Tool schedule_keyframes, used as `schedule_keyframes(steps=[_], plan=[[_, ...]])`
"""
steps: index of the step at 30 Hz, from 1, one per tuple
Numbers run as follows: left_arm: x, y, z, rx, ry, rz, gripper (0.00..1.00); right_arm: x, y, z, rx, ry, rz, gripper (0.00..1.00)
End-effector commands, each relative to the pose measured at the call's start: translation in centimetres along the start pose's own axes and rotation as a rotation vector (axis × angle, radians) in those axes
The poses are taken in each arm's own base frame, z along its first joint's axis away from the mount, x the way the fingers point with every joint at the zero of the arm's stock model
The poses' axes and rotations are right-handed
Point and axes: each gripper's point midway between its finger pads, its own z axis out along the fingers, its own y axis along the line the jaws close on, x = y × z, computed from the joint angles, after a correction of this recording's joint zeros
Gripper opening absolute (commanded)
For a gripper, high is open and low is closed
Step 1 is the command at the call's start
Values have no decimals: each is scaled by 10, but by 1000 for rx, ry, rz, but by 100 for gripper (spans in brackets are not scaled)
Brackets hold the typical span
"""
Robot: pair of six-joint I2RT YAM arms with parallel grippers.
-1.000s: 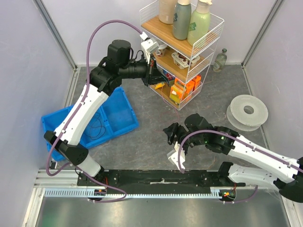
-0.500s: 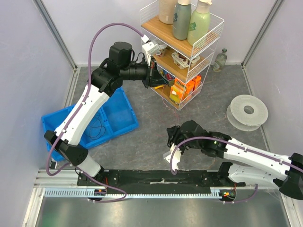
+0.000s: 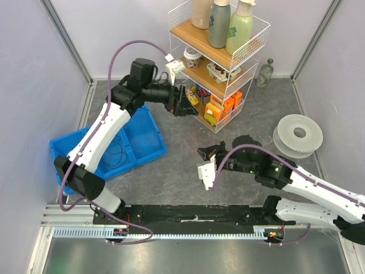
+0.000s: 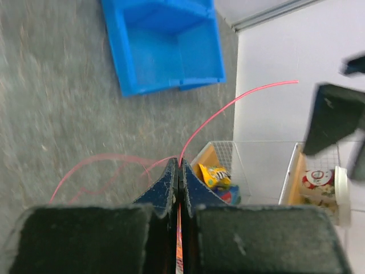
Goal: Wrap the cables
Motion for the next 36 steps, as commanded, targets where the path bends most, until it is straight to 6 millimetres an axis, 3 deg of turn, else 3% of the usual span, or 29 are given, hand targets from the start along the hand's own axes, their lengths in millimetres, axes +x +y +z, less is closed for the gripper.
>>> schedule_keyframes(steps=[1, 5, 7, 10, 13, 15, 19, 22, 29, 32, 36], plan=[[-26, 11, -61, 5, -146, -3, 92, -39, -26, -26, 68, -160, 394, 0], [-29, 16, -110, -9, -274, 131, 93, -43, -44, -33, 99, -211, 630, 0], [-24, -1, -122, 17, -308, 287, 91, -47, -52, -34, 94, -237, 707, 0], [-3, -33, -128, 105, -306, 639, 87, -57, -59, -34, 52, -275, 854, 0], [21, -47, -130, 111, -292, 905, 80, -65, -60, -33, -28, -297, 987, 0], [34, -55, -125, 92, -250, 1054, 73, -65, -60, -31, -74, -299, 1081, 0], [55, -62, -104, 4, -157, 1368, 71, -69, -57, -24, -157, -323, 1183, 0], [50, -65, -91, -75, -157, 1509, 67, -74, -50, -16, -244, -333, 1235, 0], [66, -61, -64, -49, -10, 1681, 53, -80, -47, -9, -326, -344, 1285, 0], [82, -58, -53, 5, 56, 1712, 49, -82, -47, -9, -342, -350, 1290, 0], [83, -60, -47, 18, 58, 1743, 42, -82, -49, -7, -343, -349, 1294, 0]])
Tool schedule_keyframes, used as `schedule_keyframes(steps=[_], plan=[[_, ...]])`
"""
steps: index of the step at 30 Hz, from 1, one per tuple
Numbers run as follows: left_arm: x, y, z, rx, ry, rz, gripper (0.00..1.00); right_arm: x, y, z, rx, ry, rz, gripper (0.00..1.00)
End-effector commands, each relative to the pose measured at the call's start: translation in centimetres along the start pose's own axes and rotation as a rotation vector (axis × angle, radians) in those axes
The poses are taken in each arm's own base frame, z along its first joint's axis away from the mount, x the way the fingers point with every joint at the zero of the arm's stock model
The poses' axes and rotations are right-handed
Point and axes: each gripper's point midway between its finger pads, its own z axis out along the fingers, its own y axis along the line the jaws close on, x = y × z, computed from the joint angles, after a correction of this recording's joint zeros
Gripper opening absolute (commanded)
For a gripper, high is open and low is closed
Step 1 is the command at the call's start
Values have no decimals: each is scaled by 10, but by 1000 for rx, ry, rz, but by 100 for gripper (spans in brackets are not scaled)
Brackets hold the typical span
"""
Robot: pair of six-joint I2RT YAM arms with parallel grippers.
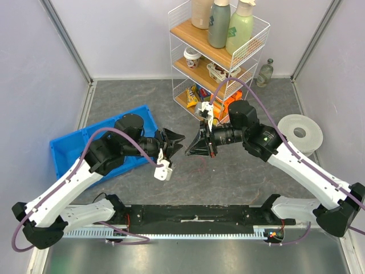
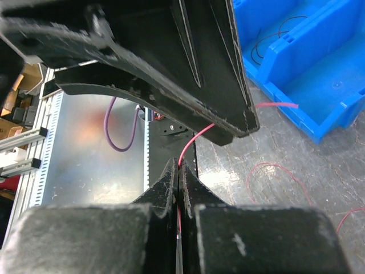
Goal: Wrap the cables
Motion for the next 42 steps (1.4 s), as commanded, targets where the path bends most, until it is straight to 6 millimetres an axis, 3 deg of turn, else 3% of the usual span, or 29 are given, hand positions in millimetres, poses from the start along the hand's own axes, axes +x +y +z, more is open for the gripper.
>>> schedule_keyframes(steps=[1, 4, 6, 7, 10, 11, 17, 22, 28, 32, 38, 42], plan=[[2, 2, 4, 8, 25, 113, 40, -22, 13, -3, -43, -39, -18, 0], [-2, 4, 7, -4, 15, 94, 23, -23, 13, -3, -44, -39, -16, 0], [-3, 10, 7, -32, 14, 49, 3, -22, 12, -3, -40, -39, -18, 2], [-5, 13, 6, -51, 5, 6, 2, -23, 12, -4, -32, -44, -23, 7], [-10, 17, 3, -71, -8, -159, 2, -24, 6, -10, 10, -52, -43, 37], [-9, 16, 1, -67, -12, -202, 2, -24, 4, -13, 19, -53, -57, 41], [-3, 30, -13, -114, -38, -410, 2, -18, -6, -27, 114, -32, -175, 44], [-7, 37, -15, -124, -88, -514, 2, -24, -16, -30, 163, -40, -251, 41], [-22, 35, -13, -86, -184, -686, 2, -43, -20, -29, 192, -95, -285, 0], [-32, 42, -18, -80, -294, -853, 2, -35, -23, -26, 187, -85, -270, 0], [-24, 62, -21, -185, -367, -1026, 2, -32, -18, -24, 155, -95, -257, 0], [-39, 70, -21, -154, -473, -1068, 2, -32, -18, -21, 145, -95, -243, 0]])
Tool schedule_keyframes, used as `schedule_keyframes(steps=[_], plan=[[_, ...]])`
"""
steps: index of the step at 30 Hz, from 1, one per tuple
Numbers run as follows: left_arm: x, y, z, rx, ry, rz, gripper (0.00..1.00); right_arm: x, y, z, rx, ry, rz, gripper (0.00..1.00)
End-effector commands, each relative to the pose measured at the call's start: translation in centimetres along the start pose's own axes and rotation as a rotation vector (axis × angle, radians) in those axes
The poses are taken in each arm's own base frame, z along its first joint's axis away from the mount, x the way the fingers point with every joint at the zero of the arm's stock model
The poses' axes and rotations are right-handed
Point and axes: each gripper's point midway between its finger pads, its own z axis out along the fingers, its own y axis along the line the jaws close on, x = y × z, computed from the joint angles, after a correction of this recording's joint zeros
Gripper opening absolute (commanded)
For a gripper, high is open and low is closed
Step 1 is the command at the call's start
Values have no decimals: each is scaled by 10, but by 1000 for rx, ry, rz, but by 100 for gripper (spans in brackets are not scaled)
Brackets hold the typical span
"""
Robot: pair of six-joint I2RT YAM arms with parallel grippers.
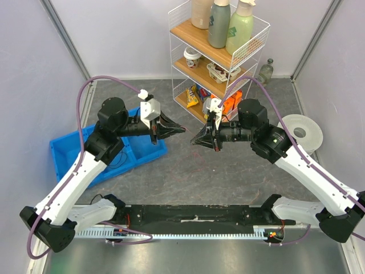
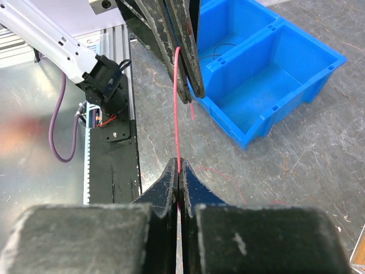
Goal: Wrap the cables
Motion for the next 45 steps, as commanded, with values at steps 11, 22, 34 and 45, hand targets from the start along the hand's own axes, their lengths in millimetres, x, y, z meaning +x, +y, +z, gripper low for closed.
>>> schedule_keyframes(steps=[11, 22, 34, 45], plan=[[-48, -6, 8, 34, -286, -380, 2, -16, 2, 11, -43, -82, -2, 0], [-48, 10, 10, -36, -361, -470, 2, -24, 16, 22, -88, -113, -19, 0], [-48, 4, 5, -27, -366, -494, 2, -20, 8, 14, -16, -96, -15, 42], [-42, 4, 4, -18, -342, -508, 2, -40, -12, -13, 150, -144, -129, 79]])
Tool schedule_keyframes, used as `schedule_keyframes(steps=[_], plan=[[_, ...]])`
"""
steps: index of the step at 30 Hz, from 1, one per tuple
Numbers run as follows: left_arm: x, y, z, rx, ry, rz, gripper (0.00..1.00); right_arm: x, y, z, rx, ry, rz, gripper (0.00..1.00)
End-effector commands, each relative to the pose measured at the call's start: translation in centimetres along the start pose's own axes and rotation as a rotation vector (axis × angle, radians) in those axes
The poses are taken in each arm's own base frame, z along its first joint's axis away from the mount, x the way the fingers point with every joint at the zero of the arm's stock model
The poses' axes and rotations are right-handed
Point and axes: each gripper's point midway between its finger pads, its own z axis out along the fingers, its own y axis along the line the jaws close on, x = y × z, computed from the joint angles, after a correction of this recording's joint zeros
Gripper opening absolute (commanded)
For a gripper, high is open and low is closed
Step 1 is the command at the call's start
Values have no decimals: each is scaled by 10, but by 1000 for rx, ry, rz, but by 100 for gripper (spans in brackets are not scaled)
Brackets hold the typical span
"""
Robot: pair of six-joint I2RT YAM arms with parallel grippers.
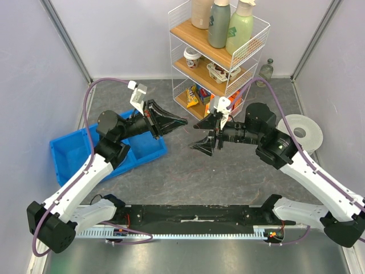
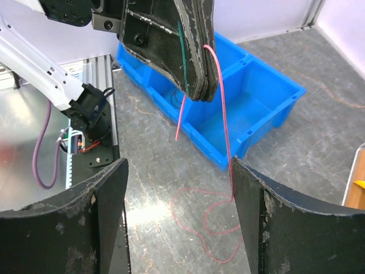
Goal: Wrap the cables
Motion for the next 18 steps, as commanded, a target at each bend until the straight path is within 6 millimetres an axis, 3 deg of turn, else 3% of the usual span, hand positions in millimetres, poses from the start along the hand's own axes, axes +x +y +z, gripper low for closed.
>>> schedule_keyframes(steps=[1, 7, 18], plan=[[-5, -9, -1, 33, -7, -3, 2, -20, -17, -8, 109, -53, -93, 79], [-2, -7, 0, 30, 13, 3, 2, -38, -25, -11, 147, -113, -184, 77], [-4, -3, 4, 9, 11, -27, 2, -40, -18, 10, 117, -119, -229, 60]])
